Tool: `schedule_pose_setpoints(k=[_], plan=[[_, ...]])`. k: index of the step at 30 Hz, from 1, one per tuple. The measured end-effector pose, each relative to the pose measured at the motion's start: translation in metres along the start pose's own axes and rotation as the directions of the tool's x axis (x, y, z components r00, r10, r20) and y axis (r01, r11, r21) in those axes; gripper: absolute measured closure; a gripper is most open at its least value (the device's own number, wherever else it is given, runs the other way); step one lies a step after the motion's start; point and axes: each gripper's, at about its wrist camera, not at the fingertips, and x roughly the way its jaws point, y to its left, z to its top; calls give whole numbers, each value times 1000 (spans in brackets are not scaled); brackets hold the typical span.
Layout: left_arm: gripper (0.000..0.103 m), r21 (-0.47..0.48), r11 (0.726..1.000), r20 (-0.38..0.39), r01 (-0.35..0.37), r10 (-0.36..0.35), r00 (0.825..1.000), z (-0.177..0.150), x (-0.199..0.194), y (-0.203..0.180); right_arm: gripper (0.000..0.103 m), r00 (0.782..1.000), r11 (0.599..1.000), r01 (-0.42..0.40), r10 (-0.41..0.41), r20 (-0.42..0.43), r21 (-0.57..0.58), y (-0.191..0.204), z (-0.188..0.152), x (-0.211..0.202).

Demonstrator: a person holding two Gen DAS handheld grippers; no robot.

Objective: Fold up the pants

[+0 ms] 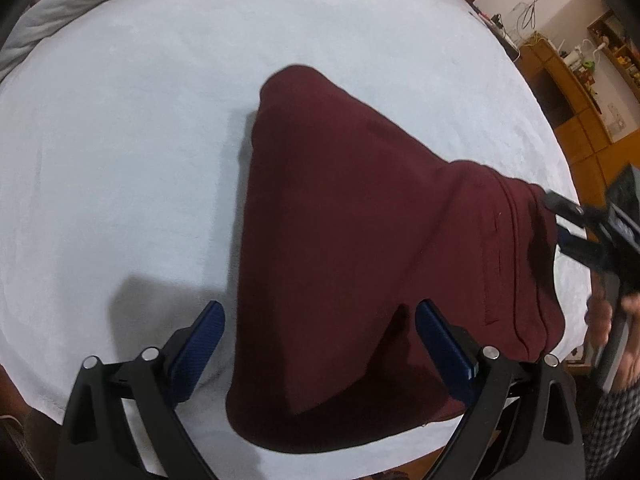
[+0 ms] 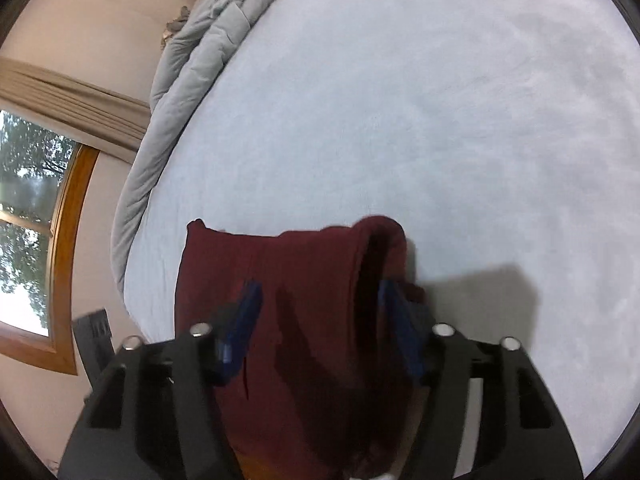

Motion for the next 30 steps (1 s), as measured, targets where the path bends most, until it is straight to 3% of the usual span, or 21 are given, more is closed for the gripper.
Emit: schedule_pose_setpoints(k=[1,2,6,9,12,14,16,18,22,29,30], plan=[[7,-1,1000,-5,0,0,1000,0,2,0,83,999,999,-41,41,-22,8,0,3,6],[7,-1,1000,-10,1,-1,1000,0,4,0,92,997,998,-70,70,-29,6,2,5,6],[6,-13,1000,-13,16,-17,1000,1,7,7,96,1000,996,-16,18,23,-91,17,5,-11],[4,-30,999,-15,35,-35,999,-2,10,9,96,1000,1000,14,-14,16,10,-10,-1,-9],[4,-19,999,-26,28,-28,999,-2,15,8,94,1000,999,10,-10,12,48,-25,-11,1],[4,-16,1000,-28,20,-21,999,-2,14,8,86,1000,999,0,-1,32,34,-19,-12,-4],[5,-18,1000,-26,24,-24,999,-3,8,7,67,999,1000,19,-19,49,1,-8,-16,-15],[5,-6,1000,-18,28,-28,999,-3,0,6,57,998,1000,8,-7,56,-26,2,-25,-26],[4,-7,999,-22,48,-48,999,-13,-11,14,57,999,999,12,-10,40,-52,18,-63,-45],[4,-69,995,-32,66,-69,997,-27,-5,25,58,999,999,-24,25,-37,26,14,-120,-43],[4,-83,994,-34,72,-75,997,-27,-4,27,67,998,998,-44,45,-39,37,14,-123,-39]])
